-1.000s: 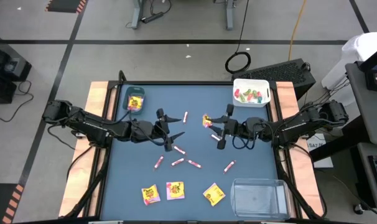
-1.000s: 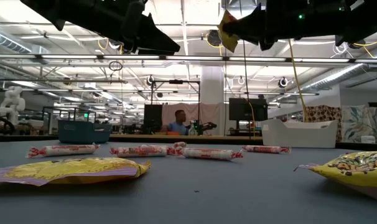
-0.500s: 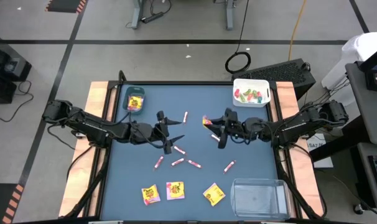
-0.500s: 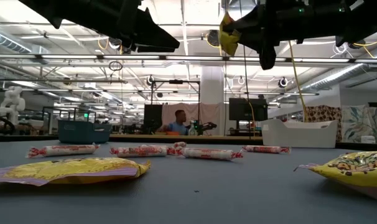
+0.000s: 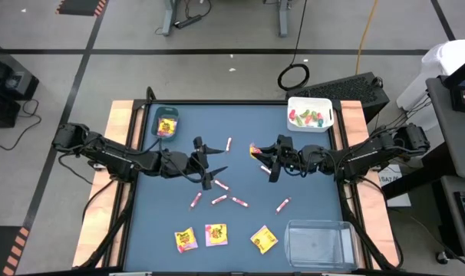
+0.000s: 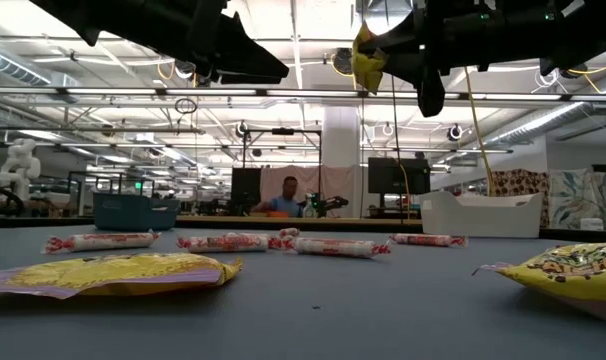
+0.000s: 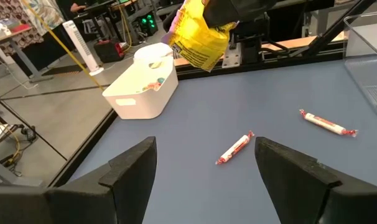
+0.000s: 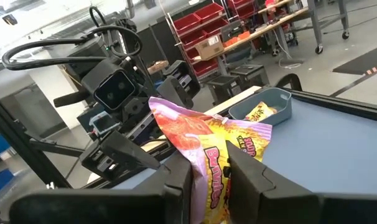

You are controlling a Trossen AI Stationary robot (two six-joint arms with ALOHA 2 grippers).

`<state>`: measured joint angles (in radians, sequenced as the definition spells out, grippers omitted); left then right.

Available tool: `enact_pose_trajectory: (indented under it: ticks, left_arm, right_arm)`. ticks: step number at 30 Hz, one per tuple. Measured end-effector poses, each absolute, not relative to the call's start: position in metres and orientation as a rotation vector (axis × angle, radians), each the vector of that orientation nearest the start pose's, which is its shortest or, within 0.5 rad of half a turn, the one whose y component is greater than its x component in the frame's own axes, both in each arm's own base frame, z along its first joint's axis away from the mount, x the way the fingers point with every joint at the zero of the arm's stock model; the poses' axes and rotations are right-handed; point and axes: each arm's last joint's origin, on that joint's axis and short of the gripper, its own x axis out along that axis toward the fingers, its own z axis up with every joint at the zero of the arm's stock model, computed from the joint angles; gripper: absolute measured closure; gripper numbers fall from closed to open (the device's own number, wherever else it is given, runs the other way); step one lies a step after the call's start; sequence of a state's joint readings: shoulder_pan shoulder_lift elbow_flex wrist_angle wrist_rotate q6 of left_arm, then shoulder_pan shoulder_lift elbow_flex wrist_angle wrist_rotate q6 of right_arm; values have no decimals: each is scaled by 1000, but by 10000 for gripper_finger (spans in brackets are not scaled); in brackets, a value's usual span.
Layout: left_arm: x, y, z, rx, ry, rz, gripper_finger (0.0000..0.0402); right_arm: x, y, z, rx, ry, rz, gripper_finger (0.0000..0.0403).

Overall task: Sort candy
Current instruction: Put the yellow candy pack into the blue bin

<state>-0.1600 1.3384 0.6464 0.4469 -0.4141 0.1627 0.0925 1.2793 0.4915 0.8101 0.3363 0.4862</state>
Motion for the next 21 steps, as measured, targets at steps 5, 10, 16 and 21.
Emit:
enact_pose_trajectory:
  ticks: [5,10,16,21]
  left_arm:
    - [276,-33,227,230,256,234,126]
    - [276,-33,227,230,256,234,126]
    - [276,-33,228,229,252,234,126]
    - [277,-33,231,216,214,239,126]
  right_arm:
    - [254,14,227,467,-79,-235,337]
    - [254,14,227,412,-66,-238,337]
    - [254,14,227,323,-62,-243,337]
    - [254,14,229,246,-67,-243,337]
